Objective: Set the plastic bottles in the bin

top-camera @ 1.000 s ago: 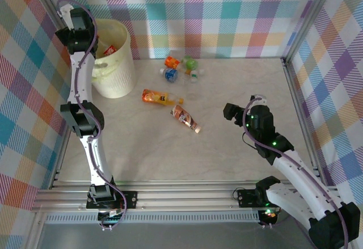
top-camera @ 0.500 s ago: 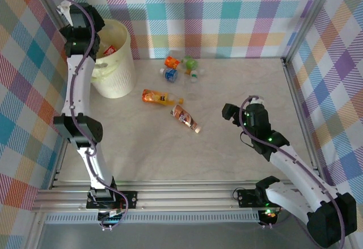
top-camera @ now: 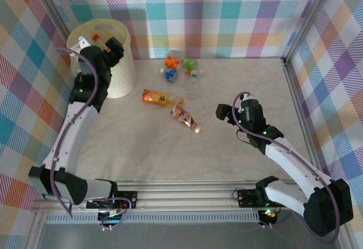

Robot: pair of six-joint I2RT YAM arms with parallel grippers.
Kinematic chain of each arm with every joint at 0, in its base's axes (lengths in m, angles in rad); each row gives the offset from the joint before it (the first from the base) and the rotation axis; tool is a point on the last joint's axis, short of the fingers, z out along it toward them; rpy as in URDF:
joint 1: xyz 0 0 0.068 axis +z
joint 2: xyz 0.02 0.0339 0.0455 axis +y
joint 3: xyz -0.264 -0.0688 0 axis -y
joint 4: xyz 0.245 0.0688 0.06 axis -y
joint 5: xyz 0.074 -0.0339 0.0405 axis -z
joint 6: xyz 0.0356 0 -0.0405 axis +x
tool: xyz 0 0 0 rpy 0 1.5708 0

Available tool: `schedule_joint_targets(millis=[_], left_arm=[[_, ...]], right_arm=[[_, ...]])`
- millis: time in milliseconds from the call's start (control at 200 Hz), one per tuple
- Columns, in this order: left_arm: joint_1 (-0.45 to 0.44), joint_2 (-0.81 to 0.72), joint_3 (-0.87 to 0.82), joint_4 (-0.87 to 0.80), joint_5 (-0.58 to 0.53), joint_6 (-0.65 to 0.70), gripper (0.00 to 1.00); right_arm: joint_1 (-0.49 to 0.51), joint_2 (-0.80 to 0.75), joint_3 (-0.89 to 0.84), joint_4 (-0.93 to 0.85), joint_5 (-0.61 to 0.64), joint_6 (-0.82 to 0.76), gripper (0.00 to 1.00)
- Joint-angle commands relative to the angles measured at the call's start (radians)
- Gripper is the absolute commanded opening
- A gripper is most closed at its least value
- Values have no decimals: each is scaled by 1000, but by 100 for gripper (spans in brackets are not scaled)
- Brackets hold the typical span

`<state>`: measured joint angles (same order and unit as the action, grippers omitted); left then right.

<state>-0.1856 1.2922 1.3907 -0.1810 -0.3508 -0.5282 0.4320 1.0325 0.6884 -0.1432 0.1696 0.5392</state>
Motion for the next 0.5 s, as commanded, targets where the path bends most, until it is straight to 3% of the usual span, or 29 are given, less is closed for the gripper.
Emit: schedule_joint_targets(millis=[0, 155, 495], left_arm=[[-58, -69, -75, -25, 41, -96, 100], [-95, -114, -175, -137, 124, -220, 100], [-156, -23, -384, -63, 261, -512, 100]], right_arm=[[-2, 17, 41, 49, -37, -8, 100], [-2, 12, 25, 93, -30, -7, 100], [-1, 7, 7, 144, -80, -41, 100]])
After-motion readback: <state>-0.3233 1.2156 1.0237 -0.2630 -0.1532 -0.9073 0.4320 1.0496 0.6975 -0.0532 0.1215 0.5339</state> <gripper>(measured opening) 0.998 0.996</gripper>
